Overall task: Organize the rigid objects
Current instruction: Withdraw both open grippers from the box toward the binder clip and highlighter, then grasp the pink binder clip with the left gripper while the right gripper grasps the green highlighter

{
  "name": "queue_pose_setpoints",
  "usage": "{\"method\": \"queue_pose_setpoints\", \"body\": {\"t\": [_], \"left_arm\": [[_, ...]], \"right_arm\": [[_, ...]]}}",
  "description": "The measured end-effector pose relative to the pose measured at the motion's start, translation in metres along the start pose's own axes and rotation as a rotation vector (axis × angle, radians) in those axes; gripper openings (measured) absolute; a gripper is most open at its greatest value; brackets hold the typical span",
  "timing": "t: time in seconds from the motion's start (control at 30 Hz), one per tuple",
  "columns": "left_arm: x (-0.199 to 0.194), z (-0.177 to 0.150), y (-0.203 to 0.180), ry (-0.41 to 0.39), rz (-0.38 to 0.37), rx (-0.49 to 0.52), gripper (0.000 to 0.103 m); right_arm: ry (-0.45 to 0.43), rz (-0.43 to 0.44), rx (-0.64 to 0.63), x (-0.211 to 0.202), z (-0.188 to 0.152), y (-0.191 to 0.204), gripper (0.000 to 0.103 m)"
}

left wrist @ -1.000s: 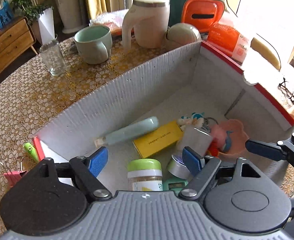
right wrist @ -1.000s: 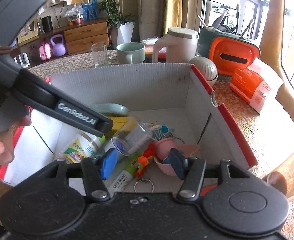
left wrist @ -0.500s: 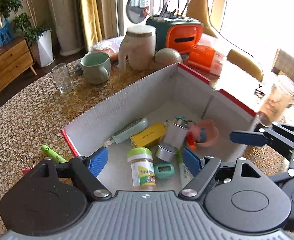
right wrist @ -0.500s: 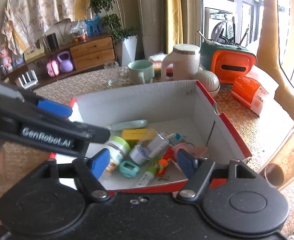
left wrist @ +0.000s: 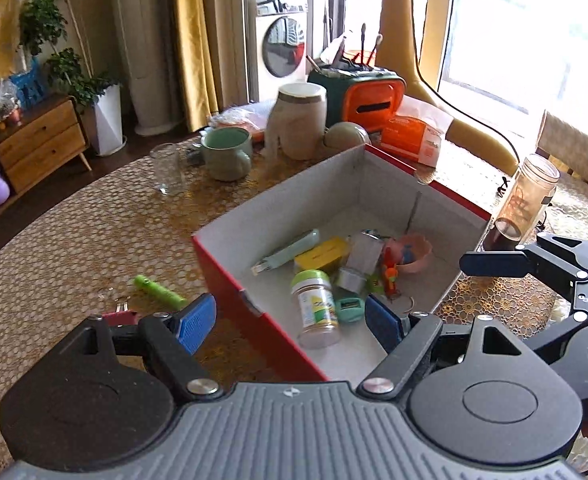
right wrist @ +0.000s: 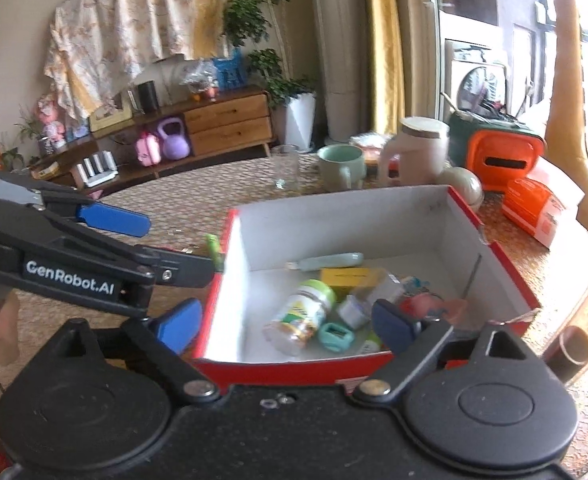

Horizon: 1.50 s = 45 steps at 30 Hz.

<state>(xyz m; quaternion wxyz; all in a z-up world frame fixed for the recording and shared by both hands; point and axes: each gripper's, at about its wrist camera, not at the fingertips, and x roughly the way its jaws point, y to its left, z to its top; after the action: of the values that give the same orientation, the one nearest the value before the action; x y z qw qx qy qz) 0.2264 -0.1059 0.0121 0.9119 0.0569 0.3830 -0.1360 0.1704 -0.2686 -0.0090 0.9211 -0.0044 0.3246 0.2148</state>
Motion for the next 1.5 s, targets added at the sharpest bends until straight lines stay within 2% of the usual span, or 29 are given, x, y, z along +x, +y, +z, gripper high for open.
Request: {"method": "queue_pose_setpoints", "body": {"t": [0.17, 0.4, 0.67, 0.97, 1.17, 1.5], "left_arm": [[-0.017, -0.013, 0.019, -0.02, 0.016, -0.022, 0.084], [-0.029, -0.036, 0.047, -0.06, 0.08, -0.047, 0.085], [-0.032, -0.065, 0.09, -0.087, 0.141, -0.124, 0.085], [-0.01, -0.093, 0.135, -0.069, 0.195, -0.241, 0.085], [0.014, -0.102, 0.156, -0.07, 0.232, -0.274, 0.085], [0.059, -0.096, 0.173, -0.086, 0.234, -0.291, 0.085]], "right_arm": [[-0.029, 0.034, -0.028, -0.002, -0.004, 0.022, 0.102], [-0.075, 0.072, -0.025, 0.001, -0.009, 0.042, 0.103], [-0.064, 0.078, 0.01, 0.02, -0.005, 0.059, 0.103], [-0.002, 0.09, -0.039, 0.057, 0.014, 0.091, 0.102], [0.063, 0.106, -0.098, 0.099, 0.041, 0.111, 0.101], [0.234, 0.075, -0.106, 0.193, 0.073, 0.123, 0.081]]}}
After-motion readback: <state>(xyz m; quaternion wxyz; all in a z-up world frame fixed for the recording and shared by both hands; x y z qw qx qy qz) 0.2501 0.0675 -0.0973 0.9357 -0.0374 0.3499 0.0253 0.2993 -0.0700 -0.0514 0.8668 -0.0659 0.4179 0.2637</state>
